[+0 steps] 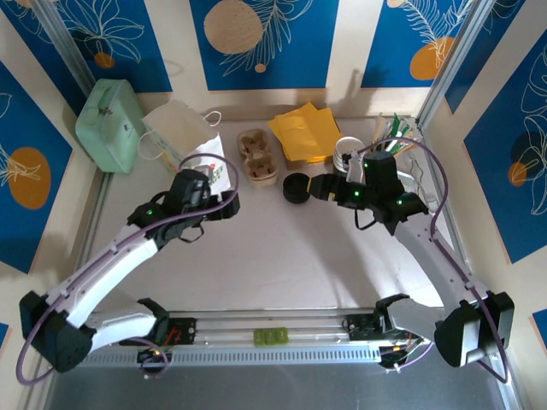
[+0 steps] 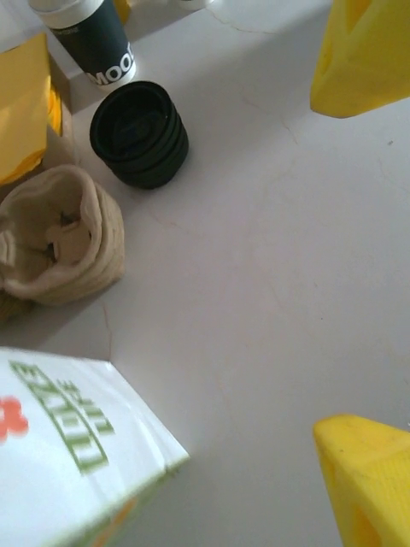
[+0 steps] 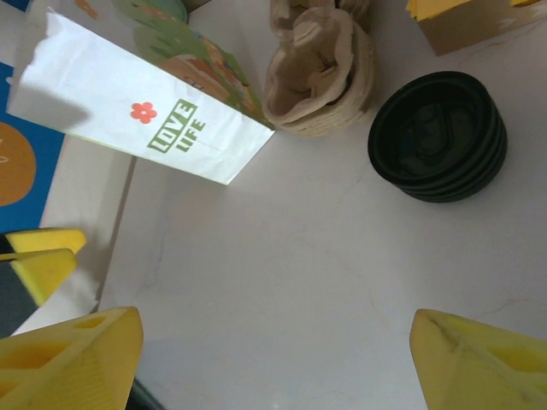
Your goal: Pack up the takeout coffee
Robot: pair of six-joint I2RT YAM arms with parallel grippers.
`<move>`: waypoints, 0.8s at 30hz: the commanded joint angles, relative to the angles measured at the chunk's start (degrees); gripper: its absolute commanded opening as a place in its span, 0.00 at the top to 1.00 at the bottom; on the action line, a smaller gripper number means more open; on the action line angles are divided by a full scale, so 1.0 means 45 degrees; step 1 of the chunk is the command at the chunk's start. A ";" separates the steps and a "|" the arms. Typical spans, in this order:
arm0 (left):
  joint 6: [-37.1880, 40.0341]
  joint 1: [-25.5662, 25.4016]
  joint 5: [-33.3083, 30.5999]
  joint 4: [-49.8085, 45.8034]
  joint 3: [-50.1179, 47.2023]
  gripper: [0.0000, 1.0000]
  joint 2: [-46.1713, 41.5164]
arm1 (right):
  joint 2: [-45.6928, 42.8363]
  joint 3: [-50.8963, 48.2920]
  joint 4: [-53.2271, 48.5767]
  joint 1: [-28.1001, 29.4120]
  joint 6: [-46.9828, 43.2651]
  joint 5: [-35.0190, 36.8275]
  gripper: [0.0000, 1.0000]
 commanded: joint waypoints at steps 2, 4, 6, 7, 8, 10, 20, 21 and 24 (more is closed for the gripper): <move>-0.0048 -0.1140 -0.0677 0.0551 0.1630 0.11 0.1963 | -0.0723 -0.1317 0.2313 -0.0035 0.0362 0.1872 0.18; -0.0361 -0.1429 -0.1078 0.0546 0.2378 0.13 0.3058 | -0.1024 -0.2106 0.3096 -0.0028 0.0486 0.2207 0.18; -0.0839 -0.1583 -0.1469 0.0464 0.3201 0.16 0.4210 | -0.1329 -0.2832 0.3743 -0.0002 0.0449 0.2561 0.18; -0.0993 -0.1638 -0.1615 0.0434 0.3540 0.17 0.4686 | -0.1432 -0.3109 0.3854 -0.0029 0.0428 0.2719 0.18; -0.1186 -0.1689 -0.1768 0.0431 0.3926 0.17 0.5240 | -0.1529 -0.3310 0.3915 -0.0058 0.0420 0.2899 0.17; -0.1573 -0.1729 -0.1968 0.0431 0.4588 0.18 0.6237 | -0.1626 -0.3690 0.4007 -0.0062 0.0401 0.3156 0.17; -0.3134 -0.1270 -0.3525 0.0202 0.6774 0.26 0.9528 | -0.1567 -0.4728 0.5281 0.0305 0.0175 0.3699 0.18; -0.3238 -0.1152 -0.3503 0.0462 0.6695 0.30 0.9589 | -0.1532 -0.4770 0.5420 0.0332 0.0212 0.3544 0.18; -0.3480 -0.0869 -0.3636 0.0931 0.6600 0.35 0.9742 | -0.1323 -0.4768 0.5667 0.0383 0.0257 0.3134 0.18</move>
